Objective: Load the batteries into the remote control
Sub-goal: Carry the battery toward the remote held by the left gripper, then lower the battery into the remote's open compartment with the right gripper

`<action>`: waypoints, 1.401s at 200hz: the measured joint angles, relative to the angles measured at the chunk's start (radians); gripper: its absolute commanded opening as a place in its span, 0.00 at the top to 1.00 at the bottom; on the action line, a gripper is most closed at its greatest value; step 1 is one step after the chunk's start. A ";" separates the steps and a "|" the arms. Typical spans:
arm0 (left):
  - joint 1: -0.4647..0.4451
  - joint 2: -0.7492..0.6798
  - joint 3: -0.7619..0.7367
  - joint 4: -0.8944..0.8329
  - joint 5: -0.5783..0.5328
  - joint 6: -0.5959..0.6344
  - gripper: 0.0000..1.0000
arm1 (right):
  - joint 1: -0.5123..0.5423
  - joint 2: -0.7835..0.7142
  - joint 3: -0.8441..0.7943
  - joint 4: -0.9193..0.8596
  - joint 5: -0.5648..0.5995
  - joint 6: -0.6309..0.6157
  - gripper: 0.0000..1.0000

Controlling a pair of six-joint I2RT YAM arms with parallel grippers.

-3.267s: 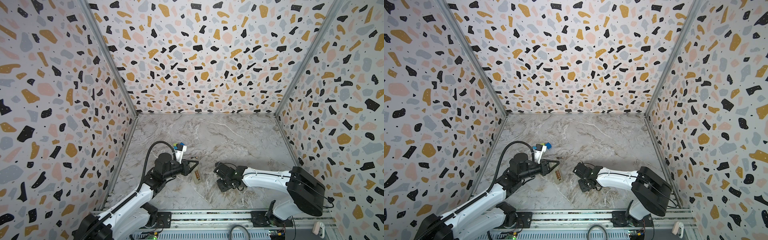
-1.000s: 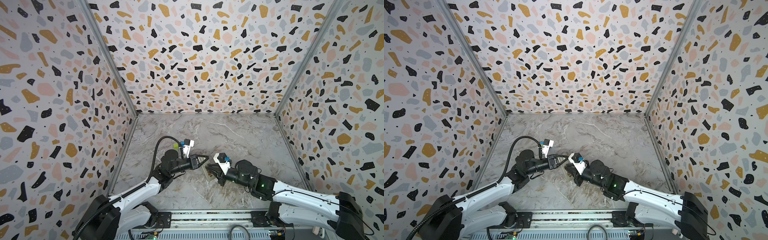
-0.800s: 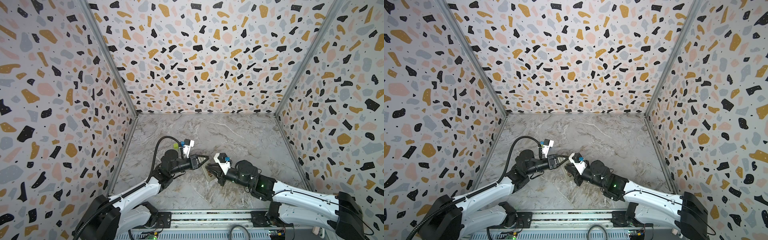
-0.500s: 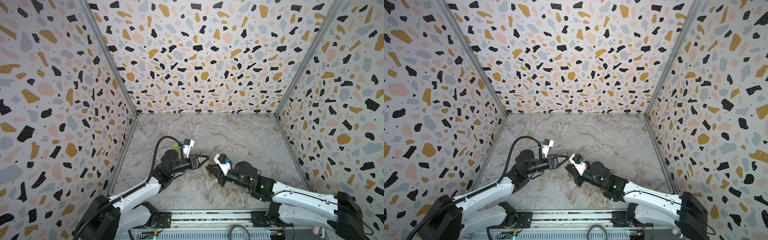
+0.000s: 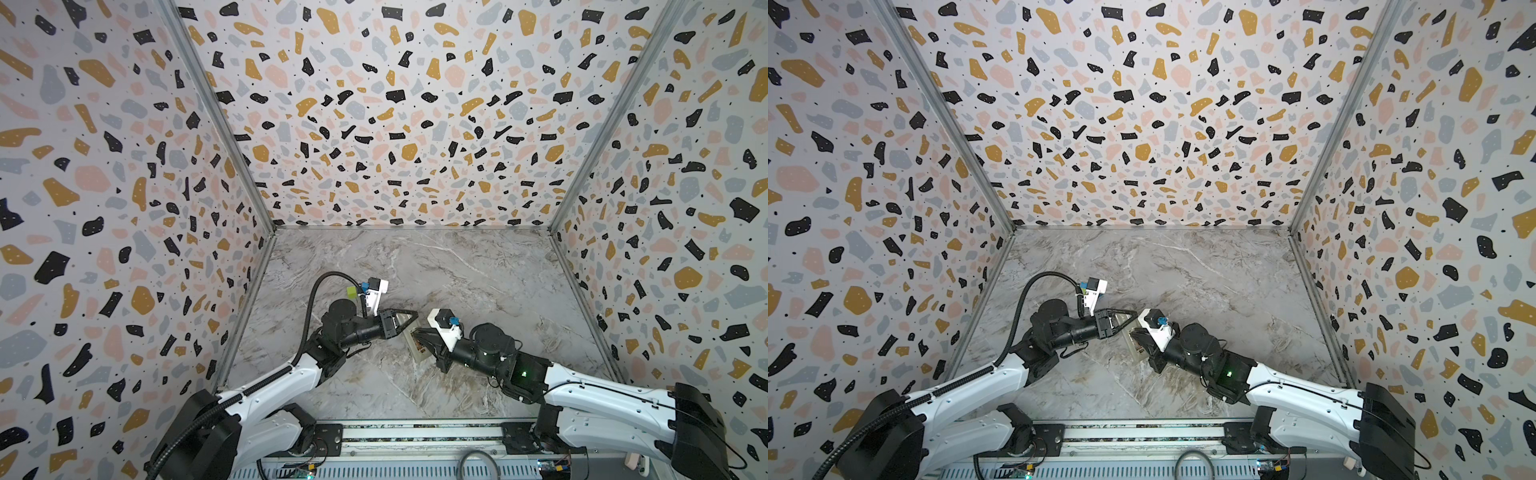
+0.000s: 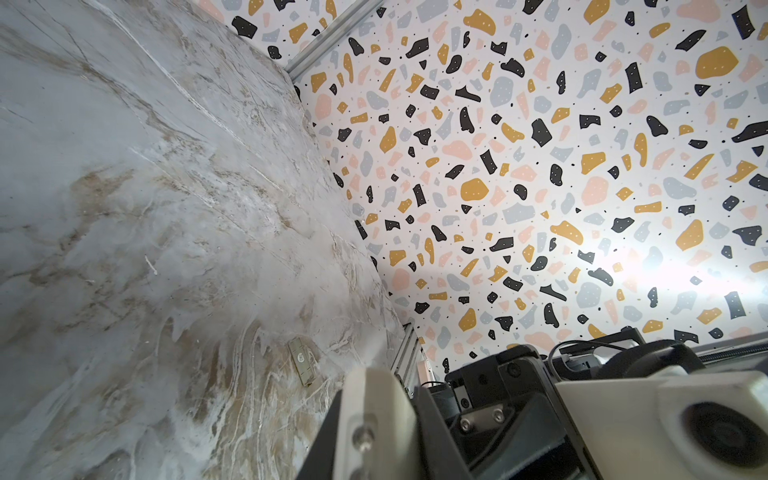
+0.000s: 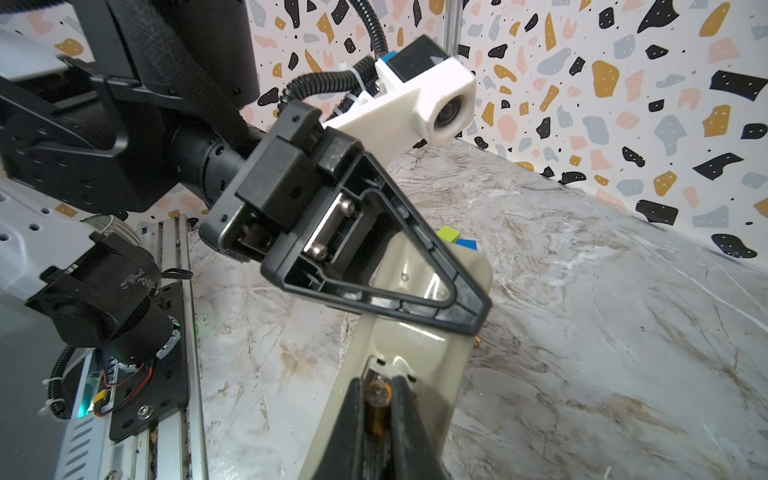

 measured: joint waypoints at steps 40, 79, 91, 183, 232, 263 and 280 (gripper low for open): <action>0.000 0.000 0.000 -0.015 -0.009 0.007 1.00 | 0.009 0.015 0.005 -0.010 0.023 -0.021 0.99; 0.000 0.000 0.000 -0.032 -0.015 0.012 1.00 | 0.014 0.036 0.016 -0.023 0.033 -0.034 0.93; 0.000 0.000 0.000 -0.035 -0.017 0.013 1.00 | 0.016 0.041 0.020 -0.026 0.037 -0.035 0.90; 0.000 0.000 0.000 -0.054 -0.011 0.023 1.00 | 0.029 0.056 0.036 -0.070 0.104 -0.053 0.71; 0.000 0.000 0.000 -0.056 -0.008 0.026 1.00 | 0.033 0.058 0.036 -0.087 0.117 -0.062 0.66; 0.000 0.000 0.000 -0.054 -0.002 0.026 1.00 | 0.037 0.055 0.036 -0.098 0.115 -0.070 0.60; 0.000 0.000 0.000 -0.052 0.006 0.026 1.00 | 0.039 0.050 0.036 -0.107 0.111 -0.074 0.58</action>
